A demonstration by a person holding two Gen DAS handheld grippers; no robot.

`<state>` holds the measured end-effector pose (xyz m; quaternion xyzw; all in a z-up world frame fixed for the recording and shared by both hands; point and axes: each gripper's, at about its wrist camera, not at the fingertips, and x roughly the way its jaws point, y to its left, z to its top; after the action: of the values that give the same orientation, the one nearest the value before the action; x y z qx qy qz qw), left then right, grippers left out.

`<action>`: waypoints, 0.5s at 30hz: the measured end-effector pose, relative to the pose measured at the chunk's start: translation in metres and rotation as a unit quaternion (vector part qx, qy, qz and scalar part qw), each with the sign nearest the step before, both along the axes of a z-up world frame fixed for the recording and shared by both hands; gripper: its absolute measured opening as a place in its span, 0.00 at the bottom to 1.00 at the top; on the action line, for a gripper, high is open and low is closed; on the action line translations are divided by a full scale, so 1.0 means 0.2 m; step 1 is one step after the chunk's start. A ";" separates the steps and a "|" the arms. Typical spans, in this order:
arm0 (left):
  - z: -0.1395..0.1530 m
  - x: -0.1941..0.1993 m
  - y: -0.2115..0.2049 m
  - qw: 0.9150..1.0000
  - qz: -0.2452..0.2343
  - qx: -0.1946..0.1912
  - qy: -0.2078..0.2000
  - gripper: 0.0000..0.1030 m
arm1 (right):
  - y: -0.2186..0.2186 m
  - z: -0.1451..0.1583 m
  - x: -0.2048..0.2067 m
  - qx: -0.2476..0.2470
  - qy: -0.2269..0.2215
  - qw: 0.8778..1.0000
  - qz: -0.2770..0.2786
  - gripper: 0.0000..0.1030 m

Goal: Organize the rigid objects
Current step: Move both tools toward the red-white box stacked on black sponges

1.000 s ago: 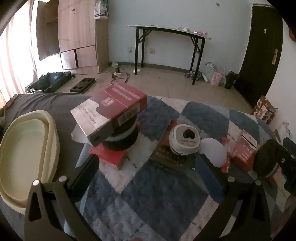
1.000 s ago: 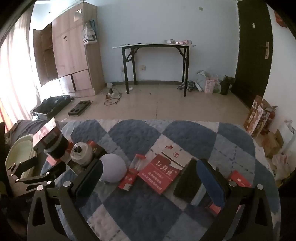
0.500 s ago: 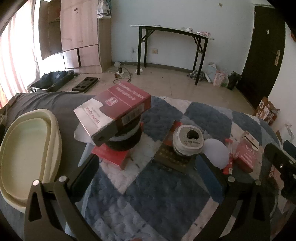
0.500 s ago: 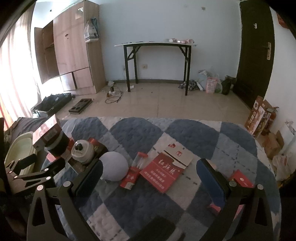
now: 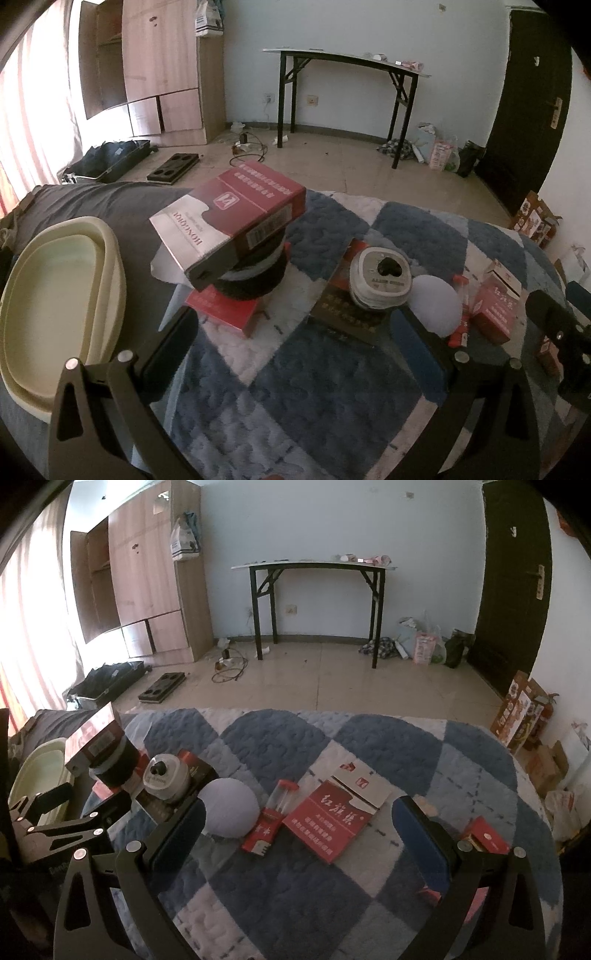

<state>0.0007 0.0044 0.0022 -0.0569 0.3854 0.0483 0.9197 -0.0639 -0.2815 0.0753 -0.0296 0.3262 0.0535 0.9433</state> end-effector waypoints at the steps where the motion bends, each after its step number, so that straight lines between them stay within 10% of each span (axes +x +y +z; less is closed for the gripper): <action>1: 0.00 0.00 0.00 1.000 0.000 0.000 0.000 1.00 | 0.00 0.00 0.00 0.000 0.001 1.000 0.000 1.00; 15: 0.15 -0.07 0.15 0.998 0.014 -0.026 -0.048 1.00 | -0.01 0.02 0.00 -0.010 0.005 1.000 0.001 1.00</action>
<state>-0.0140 0.0338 0.0317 -0.0882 0.3411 0.0488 0.9346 -0.0645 -0.2832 0.0795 -0.0391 0.3312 0.0513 0.9414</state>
